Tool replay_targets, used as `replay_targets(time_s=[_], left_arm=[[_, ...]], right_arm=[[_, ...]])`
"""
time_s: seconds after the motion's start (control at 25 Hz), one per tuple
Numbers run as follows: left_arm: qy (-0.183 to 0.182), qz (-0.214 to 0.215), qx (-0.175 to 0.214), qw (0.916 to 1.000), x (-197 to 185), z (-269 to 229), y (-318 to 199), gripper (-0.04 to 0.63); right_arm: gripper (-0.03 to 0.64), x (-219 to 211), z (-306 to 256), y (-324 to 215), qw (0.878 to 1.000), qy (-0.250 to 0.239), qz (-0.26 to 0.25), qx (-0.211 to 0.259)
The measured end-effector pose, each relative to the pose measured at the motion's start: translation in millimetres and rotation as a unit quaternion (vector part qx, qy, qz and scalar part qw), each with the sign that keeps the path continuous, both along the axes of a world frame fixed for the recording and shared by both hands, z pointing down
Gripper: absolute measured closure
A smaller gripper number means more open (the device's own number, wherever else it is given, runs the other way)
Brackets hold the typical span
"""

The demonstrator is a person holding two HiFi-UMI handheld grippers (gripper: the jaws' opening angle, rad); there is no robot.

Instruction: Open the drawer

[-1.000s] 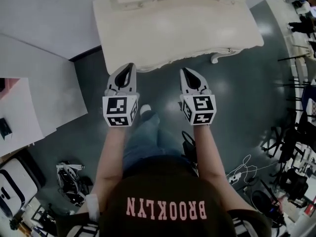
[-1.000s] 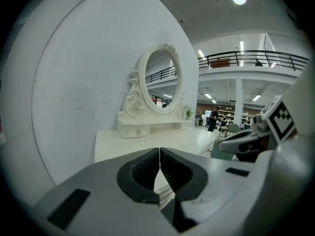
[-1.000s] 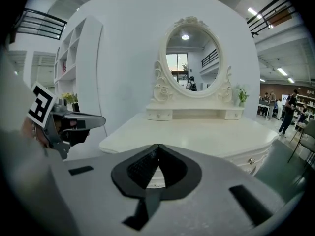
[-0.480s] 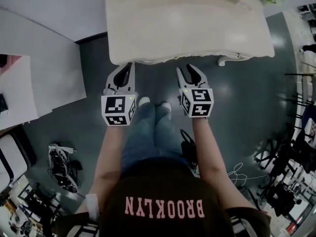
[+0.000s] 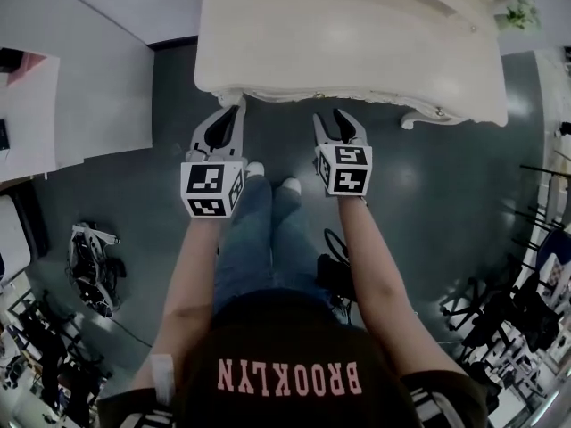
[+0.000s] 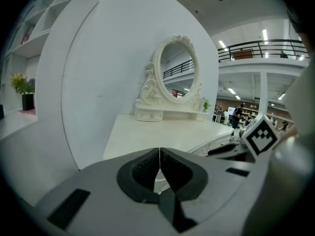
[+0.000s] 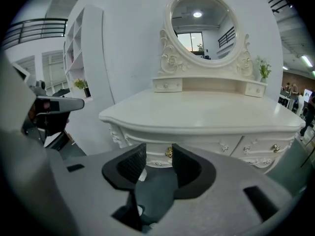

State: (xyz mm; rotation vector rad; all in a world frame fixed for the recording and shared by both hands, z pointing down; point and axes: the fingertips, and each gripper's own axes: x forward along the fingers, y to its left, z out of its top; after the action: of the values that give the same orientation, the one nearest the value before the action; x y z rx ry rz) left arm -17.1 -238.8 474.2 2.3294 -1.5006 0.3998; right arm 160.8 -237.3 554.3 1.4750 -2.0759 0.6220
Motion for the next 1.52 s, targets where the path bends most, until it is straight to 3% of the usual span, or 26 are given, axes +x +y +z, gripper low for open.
replay_targets(time_s=[0.72,1.2,1.52], left_arm=[[-0.009,-0.038,-0.043,0.9983,-6,54,-10,0.589],[-0.007,-0.077,-0.042,0.9961,-10,45,7,0.589],[0.004,-0.07,-0.044,0.9966,0,50,29,0.589]], right_arm=[[0.489,4,100,-58,0.998,0.026,0.015,-0.063],[0.508,1,106,-60,0.997,0.029,0.0,-0.072],[0.508,1,105,-51,0.996,0.034,-0.004,-0.076]])
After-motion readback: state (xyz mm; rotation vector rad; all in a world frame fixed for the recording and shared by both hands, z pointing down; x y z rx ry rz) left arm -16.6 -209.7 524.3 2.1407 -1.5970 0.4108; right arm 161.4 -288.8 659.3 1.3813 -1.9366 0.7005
